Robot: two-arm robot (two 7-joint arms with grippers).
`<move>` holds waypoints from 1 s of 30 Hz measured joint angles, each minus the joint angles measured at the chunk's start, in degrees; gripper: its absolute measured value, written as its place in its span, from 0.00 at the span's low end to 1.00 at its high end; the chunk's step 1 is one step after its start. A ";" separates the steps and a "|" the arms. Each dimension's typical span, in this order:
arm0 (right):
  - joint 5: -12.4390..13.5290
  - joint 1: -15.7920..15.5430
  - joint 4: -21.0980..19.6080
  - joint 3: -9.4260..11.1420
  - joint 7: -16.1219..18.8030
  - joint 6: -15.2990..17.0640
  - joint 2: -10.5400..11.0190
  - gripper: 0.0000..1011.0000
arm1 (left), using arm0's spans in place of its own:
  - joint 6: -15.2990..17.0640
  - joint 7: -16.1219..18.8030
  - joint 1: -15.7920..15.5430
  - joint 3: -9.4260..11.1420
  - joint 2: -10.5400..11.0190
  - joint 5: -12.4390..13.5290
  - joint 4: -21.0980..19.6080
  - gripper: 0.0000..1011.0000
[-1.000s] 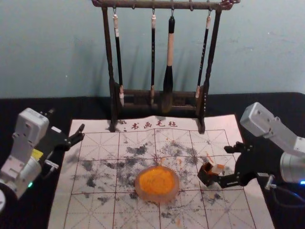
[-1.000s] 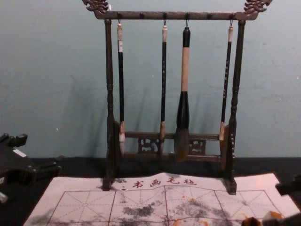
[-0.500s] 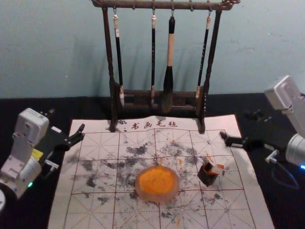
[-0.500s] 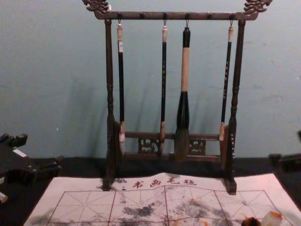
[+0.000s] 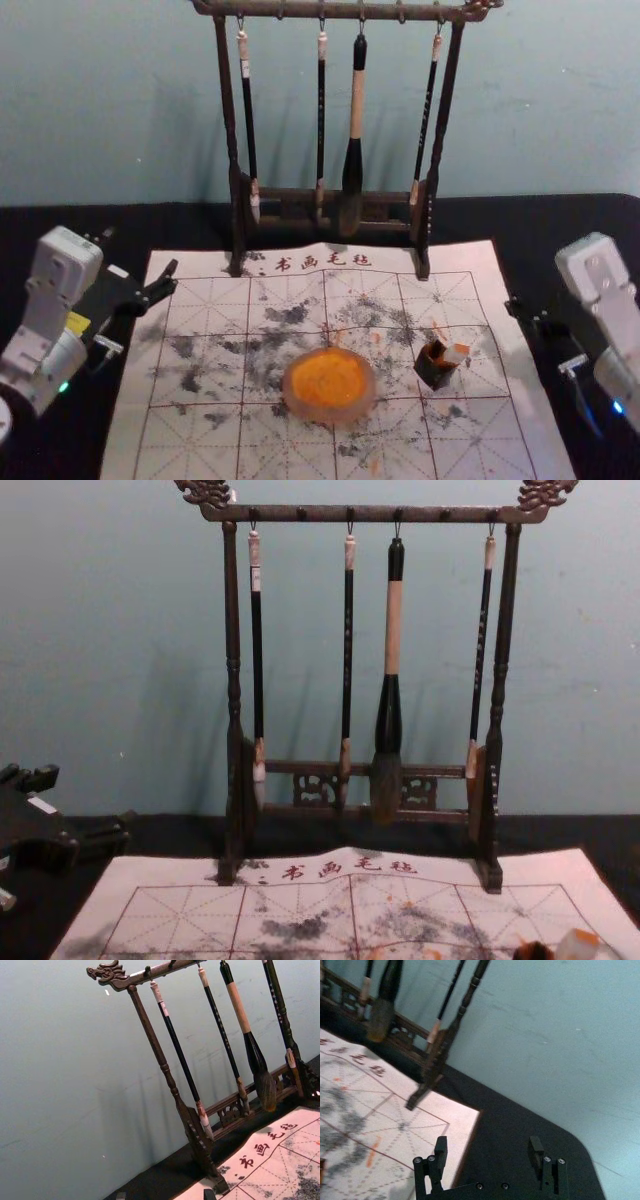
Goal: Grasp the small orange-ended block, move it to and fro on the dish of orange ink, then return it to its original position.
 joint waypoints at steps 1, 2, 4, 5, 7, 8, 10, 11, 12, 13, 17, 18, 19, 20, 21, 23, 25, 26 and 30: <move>0.00 0.00 0.00 0.00 0.00 0.00 0.00 0.99 | 0.00 0.00 0.00 0.00 0.00 0.00 0.00 0.99; -0.82 -0.49 0.86 -0.03 -1.23 -1.05 -0.77 0.99 | 0.00 0.00 0.00 0.00 0.00 0.00 0.00 0.99; -1.92 -0.96 2.08 -0.05 -2.60 -2.25 -1.77 0.99 | 0.00 0.00 0.00 0.00 0.00 0.00 0.00 0.99; -2.12 -1.03 2.33 -0.04 -2.84 -2.48 -1.97 0.99 | 0.00 0.00 0.00 0.00 0.00 0.00 0.00 0.99; -2.78 -1.22 3.16 0.06 -3.34 -3.03 -2.57 0.99 | 0.00 0.00 0.00 0.00 0.00 0.00 0.00 0.99; -2.97 -1.25 3.38 0.11 -3.46 -3.15 -2.74 0.99 | 0.00 0.00 0.00 0.00 0.00 0.00 0.00 0.99; -3.31 -1.30 3.90 0.38 -3.57 -3.47 -3.19 0.99 | 0.00 0.00 0.00 0.00 0.00 0.00 0.00 0.99; -3.30 -1.29 4.03 0.52 -3.50 -3.48 -3.29 0.99 | 0.00 0.00 0.00 0.00 0.00 0.00 0.00 0.99; -3.24 -1.27 4.12 0.68 -3.20 -3.44 -3.35 0.99 | 0.00 0.00 0.00 0.00 0.00 0.00 0.00 0.99; -3.09 -1.21 4.26 0.89 -2.71 -3.35 -3.44 0.99 | 0.00 0.00 0.00 0.00 0.00 0.00 0.00 0.99; -3.09 -1.22 4.25 0.83 -2.76 -3.36 -3.43 0.99 | 0.00 0.00 0.00 0.00 0.00 0.00 0.00 0.99; -3.09 -1.22 4.25 0.81 -2.78 -3.36 -3.43 0.99 | 0.00 0.00 0.00 0.00 0.00 0.00 0.00 0.99; -3.09 -1.22 4.24 0.78 -2.81 -3.37 -3.42 0.99 | 0.00 0.00 0.00 0.00 0.00 0.00 0.00 0.99; -3.09 -1.22 4.24 0.78 -2.81 -3.37 -3.42 0.99 | 0.00 0.00 0.00 0.00 0.00 0.00 0.00 0.99; -3.09 -1.22 4.22 0.75 -2.84 -3.37 -3.42 0.99 | 0.00 0.00 0.00 0.00 0.00 0.00 0.00 0.99; -3.09 -1.23 4.21 0.71 -2.89 -3.39 -3.41 0.99 | 0.00 0.00 0.00 0.00 0.00 0.00 0.00 0.99; -3.09 -1.23 4.20 0.68 -2.95 -3.39 -3.40 0.99 | 0.00 0.00 0.00 0.00 0.00 0.00 0.00 0.99; -3.10 -1.24 4.20 0.65 -3.00 -3.39 -3.40 0.99 | 0.00 0.00 0.00 0.00 0.00 0.00 0.00 0.99; -3.11 -1.25 4.18 0.60 -3.07 -3.40 -3.38 0.99 | 0.00 0.00 0.00 0.00 0.00 0.00 0.00 0.99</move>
